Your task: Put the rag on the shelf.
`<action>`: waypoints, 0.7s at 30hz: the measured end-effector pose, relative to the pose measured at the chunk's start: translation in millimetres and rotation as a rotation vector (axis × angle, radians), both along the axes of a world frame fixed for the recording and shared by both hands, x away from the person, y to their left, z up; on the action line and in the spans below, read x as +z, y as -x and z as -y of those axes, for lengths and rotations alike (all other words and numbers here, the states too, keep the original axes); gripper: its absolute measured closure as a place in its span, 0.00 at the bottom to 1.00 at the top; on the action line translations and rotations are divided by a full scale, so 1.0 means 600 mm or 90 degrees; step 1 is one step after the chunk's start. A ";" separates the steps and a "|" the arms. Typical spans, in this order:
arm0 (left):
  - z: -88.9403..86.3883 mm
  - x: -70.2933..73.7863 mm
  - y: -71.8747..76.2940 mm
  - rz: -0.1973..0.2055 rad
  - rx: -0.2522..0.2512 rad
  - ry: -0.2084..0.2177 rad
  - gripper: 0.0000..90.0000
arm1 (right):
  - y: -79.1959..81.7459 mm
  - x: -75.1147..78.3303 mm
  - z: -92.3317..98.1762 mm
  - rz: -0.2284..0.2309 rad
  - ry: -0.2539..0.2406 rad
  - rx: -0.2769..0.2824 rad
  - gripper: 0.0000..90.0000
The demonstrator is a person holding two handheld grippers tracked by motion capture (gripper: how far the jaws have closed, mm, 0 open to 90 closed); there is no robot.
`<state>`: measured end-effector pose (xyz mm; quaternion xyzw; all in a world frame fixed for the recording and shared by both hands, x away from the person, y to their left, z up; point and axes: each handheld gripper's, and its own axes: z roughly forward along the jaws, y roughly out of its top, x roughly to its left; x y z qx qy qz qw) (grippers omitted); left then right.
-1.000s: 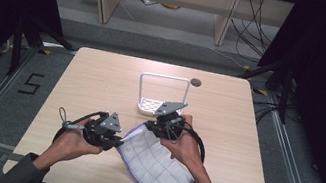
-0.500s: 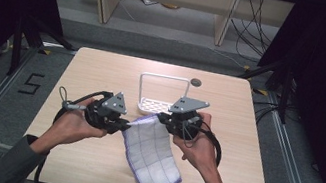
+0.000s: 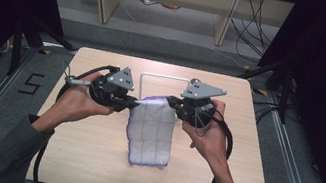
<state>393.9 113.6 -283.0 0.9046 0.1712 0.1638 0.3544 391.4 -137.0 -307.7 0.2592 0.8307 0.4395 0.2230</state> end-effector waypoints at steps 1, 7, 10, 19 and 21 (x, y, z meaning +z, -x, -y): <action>0.000 0.005 -0.003 0.003 0.001 0.001 0.95 | -0.003 0.004 0.000 -0.003 -0.009 -0.005 0.98; 0.005 0.032 -0.028 0.024 0.011 0.001 0.95 | -0.025 0.028 0.003 0.015 -0.022 -0.018 0.98; 0.006 0.044 -0.043 0.029 0.018 0.010 0.95 | -0.037 0.041 0.005 0.027 -0.026 -0.028 0.98; 0.020 0.072 -0.092 0.038 0.028 0.003 0.95 | -0.076 0.071 0.011 0.018 -0.040 -0.057 0.98; 0.024 0.075 -0.104 0.037 0.031 0.000 0.95 | -0.087 0.074 0.014 0.028 -0.042 -0.062 0.98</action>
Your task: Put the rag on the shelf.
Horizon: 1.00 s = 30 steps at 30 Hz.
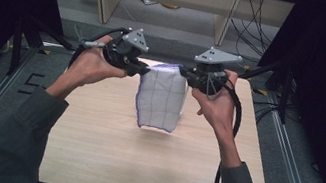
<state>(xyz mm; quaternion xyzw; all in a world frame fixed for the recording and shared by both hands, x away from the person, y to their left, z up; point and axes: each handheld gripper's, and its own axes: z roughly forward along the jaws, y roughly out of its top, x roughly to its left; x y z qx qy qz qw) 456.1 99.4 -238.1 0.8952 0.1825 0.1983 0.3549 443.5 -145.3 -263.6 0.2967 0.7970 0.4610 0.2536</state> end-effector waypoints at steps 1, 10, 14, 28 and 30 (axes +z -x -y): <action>0.002 0.002 -0.007 0.000 0.000 0.000 0.95 | -0.004 0.000 0.000 -0.008 -0.004 -0.004 0.98; 0.013 0.016 -0.046 -0.002 0.012 0.010 0.95 | -0.049 0.008 0.007 -0.012 -0.020 -0.027 0.98; 0.013 0.028 -0.059 -0.002 0.022 0.011 0.95 | -0.061 0.020 0.008 0.000 -0.022 -0.025 0.98; 0.011 0.061 -0.115 -0.017 0.064 0.040 0.94 | -0.106 0.061 0.004 0.008 -0.030 -0.045 0.98; 0.009 0.061 -0.124 -0.024 0.073 0.048 0.94 | -0.113 0.063 0.003 0.001 -0.036 -0.046 0.98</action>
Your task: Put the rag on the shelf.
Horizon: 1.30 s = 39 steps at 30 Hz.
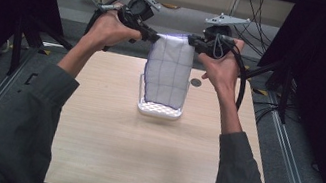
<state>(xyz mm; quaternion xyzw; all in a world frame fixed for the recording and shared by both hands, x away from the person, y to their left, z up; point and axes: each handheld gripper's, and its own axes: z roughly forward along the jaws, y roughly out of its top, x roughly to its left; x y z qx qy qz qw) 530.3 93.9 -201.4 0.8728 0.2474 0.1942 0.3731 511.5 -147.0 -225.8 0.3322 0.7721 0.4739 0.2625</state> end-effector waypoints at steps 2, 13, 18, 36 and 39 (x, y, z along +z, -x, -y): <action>0.000 -0.001 -0.007 -0.004 0.004 0.002 0.94 | -0.007 0.001 -0.002 -0.010 -0.001 -0.003 0.98; 0.001 -0.031 -0.062 -0.049 0.041 0.031 0.91 | -0.060 -0.017 0.000 -0.078 -0.023 -0.029 0.98; 0.002 -0.049 -0.084 -0.062 0.056 0.038 0.90 | -0.086 -0.040 -0.004 -0.108 -0.024 -0.030 0.98; 0.022 -0.150 -0.149 -0.132 0.069 0.034 0.90 | -0.149 -0.151 0.011 -0.211 -0.004 -0.057 0.98; 0.023 -0.168 -0.156 -0.144 0.069 0.022 0.90 | -0.155 -0.169 0.011 -0.226 0.002 -0.054 0.98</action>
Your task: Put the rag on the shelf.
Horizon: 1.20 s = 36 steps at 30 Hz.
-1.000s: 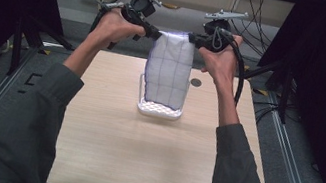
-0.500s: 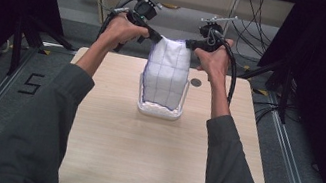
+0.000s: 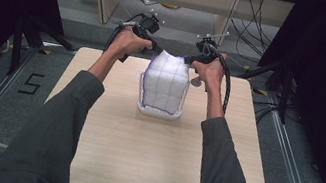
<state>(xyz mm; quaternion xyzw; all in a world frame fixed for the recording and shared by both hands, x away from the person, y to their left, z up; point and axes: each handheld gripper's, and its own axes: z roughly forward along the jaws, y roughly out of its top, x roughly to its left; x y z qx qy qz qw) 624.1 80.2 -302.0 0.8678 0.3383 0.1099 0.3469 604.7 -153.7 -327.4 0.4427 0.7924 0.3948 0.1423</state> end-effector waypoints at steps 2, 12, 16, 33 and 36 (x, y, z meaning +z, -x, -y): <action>-0.001 -0.010 -0.004 -0.007 0.002 0.000 0.90 | -0.003 -0.012 0.001 -0.013 0.002 0.003 0.98; -0.011 -0.057 -0.011 -0.043 0.011 -0.021 0.89 | -0.011 -0.050 0.011 -0.064 0.001 0.001 0.97; -0.014 -0.064 -0.009 -0.055 0.014 -0.024 0.85 | -0.011 -0.058 0.012 -0.066 0.003 0.001 0.94; -0.054 -0.043 0.008 -0.044 0.034 -0.011 0.76 | -0.004 -0.040 0.032 -0.068 -0.014 -0.034 0.81; -0.065 -0.038 0.013 -0.039 0.037 -0.004 0.76 | 0.000 -0.032 0.036 -0.069 -0.015 -0.043 0.81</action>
